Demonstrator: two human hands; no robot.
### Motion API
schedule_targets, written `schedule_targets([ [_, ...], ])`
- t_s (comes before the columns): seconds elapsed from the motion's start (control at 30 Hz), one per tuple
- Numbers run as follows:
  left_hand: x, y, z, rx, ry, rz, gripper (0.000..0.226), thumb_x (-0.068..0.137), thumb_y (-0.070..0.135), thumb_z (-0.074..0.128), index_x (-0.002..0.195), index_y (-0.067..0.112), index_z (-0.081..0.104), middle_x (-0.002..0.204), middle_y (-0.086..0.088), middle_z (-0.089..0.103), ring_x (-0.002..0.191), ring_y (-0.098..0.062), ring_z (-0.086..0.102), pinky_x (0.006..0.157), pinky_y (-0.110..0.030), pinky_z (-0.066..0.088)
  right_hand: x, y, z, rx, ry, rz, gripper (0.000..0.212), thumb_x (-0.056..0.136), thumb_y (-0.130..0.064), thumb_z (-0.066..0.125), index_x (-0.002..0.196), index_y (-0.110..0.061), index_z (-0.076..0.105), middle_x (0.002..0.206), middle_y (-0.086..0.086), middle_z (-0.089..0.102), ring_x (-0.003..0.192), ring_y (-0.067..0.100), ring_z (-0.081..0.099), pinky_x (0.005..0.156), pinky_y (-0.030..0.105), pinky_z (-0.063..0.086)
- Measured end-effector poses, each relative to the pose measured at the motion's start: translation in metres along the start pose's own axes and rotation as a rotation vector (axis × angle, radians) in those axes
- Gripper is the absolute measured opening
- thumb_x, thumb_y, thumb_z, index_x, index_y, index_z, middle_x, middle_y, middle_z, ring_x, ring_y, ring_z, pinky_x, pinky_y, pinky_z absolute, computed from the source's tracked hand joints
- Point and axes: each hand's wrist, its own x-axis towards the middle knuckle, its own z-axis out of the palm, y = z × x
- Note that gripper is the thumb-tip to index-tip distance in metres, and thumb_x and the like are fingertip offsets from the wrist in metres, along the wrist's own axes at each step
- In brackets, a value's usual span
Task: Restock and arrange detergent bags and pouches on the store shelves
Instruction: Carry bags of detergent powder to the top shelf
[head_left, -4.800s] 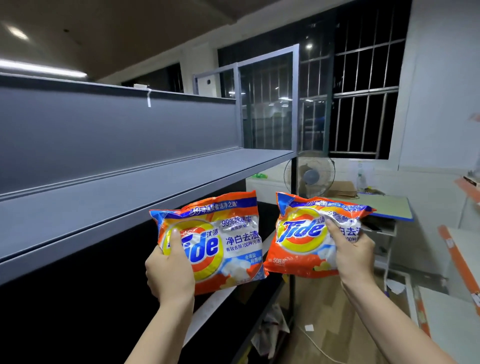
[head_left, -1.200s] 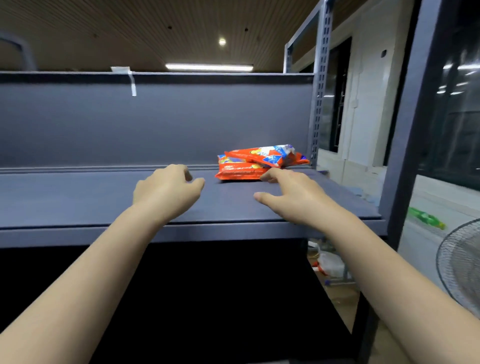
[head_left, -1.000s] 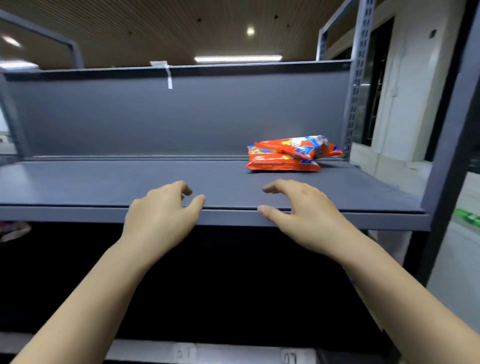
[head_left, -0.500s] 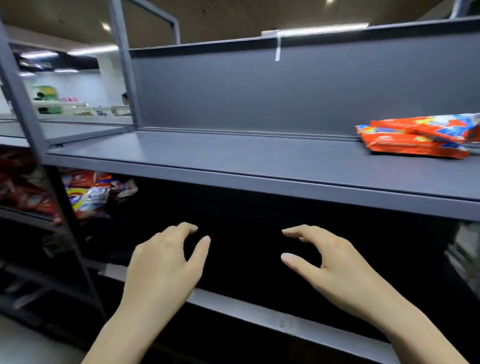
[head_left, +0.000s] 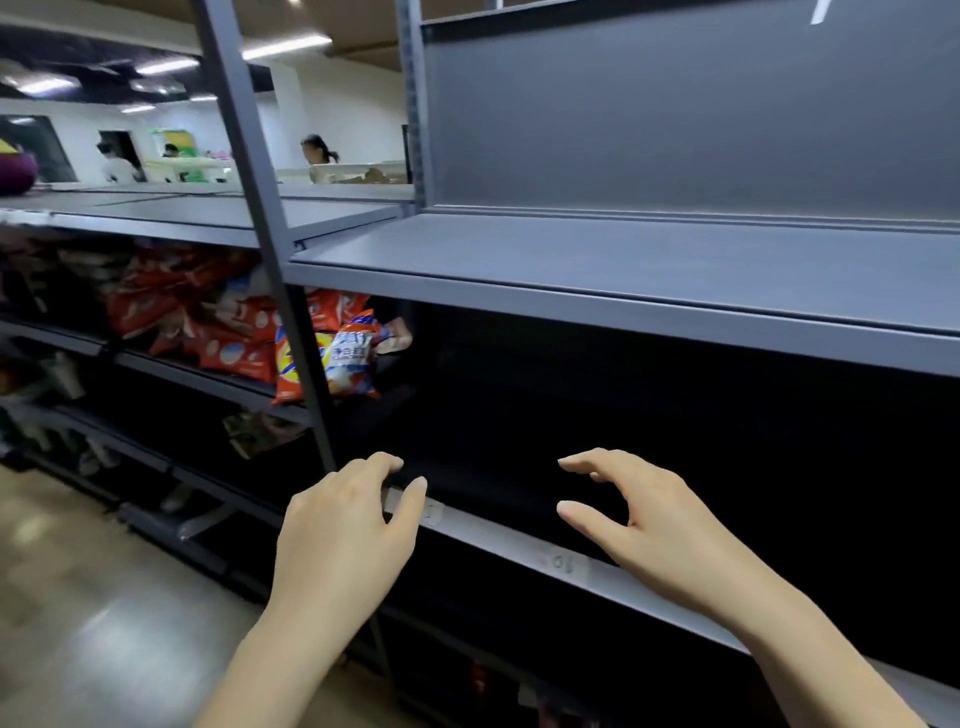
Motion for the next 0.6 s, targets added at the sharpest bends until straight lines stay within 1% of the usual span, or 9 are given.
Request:
schedule_targets([
  [0.13, 0.012, -0.046, -0.002, 0.025, 0.003, -0.057, 0.041, 0.091, 0.052, 0.042, 0.122, 0.030, 0.055, 0.105, 0.016, 0.062, 0.078, -0.006, 0.055, 0.089, -0.029, 0.042, 0.037, -0.027, 0.036, -0.005, -0.071, -0.055, 0.045, 0.088, -0.056, 0.049, 0.131, -0.044, 0.045, 0.130, -0.029, 0.047, 0.124, -0.008, 0.040, 0.105, 0.024, 0.036],
  [0.23, 0.023, -0.078, -0.004, 0.028, 0.010, -0.103, 0.040, 0.091, 0.052, 0.042, 0.122, 0.031, 0.055, 0.098, 0.016, 0.062, 0.076, -0.006, 0.055, 0.089, -0.031, 0.043, 0.066, -0.043, 0.064, -0.003, -0.119, -0.091, 0.046, 0.088, -0.056, 0.049, 0.131, -0.042, 0.045, 0.131, -0.027, 0.048, 0.124, -0.007, 0.041, 0.105, 0.023, 0.036],
  [0.3, 0.032, -0.101, -0.005, 0.046, 0.012, -0.126, 0.040, 0.091, 0.054, 0.040, 0.122, 0.032, 0.054, 0.092, 0.016, 0.061, 0.074, -0.005, 0.053, 0.089, -0.031, 0.043, 0.086, -0.053, 0.083, 0.010, -0.144, -0.112, 0.049, 0.086, -0.058, 0.048, 0.132, -0.042, 0.045, 0.131, -0.027, 0.048, 0.124, -0.007, 0.041, 0.105, 0.023, 0.036],
  [0.4, 0.052, -0.137, -0.005, 0.095, 0.024, -0.165, 0.041, 0.091, 0.054, 0.038, 0.123, 0.033, 0.053, 0.097, 0.018, 0.060, 0.077, -0.004, 0.053, 0.091, -0.029, 0.038, 0.119, -0.066, 0.110, 0.020, -0.168, -0.148, 0.052, 0.083, -0.063, 0.044, 0.132, -0.043, 0.044, 0.130, -0.028, 0.048, 0.123, -0.008, 0.041, 0.102, 0.019, 0.035],
  [0.53, 0.090, -0.185, -0.006, 0.110, 0.052, -0.223, 0.039, 0.090, 0.052, 0.040, 0.120, 0.031, 0.056, 0.106, 0.017, 0.063, 0.084, -0.007, 0.056, 0.090, -0.031, 0.041, 0.170, -0.085, 0.146, 0.037, -0.193, -0.186, 0.053, 0.084, -0.063, 0.042, 0.132, -0.043, 0.043, 0.131, -0.027, 0.048, 0.123, -0.007, 0.041, 0.100, 0.017, 0.034],
  [0.6, 0.112, -0.207, -0.008, 0.114, 0.063, -0.244, 0.039, 0.090, 0.053, 0.040, 0.118, 0.032, 0.056, 0.105, 0.017, 0.064, 0.085, -0.008, 0.056, 0.089, -0.031, 0.041, 0.195, -0.096, 0.161, 0.041, -0.193, -0.194, 0.050, 0.086, -0.061, 0.044, 0.133, -0.043, 0.043, 0.131, -0.028, 0.047, 0.123, -0.008, 0.040, 0.099, 0.015, 0.032],
])
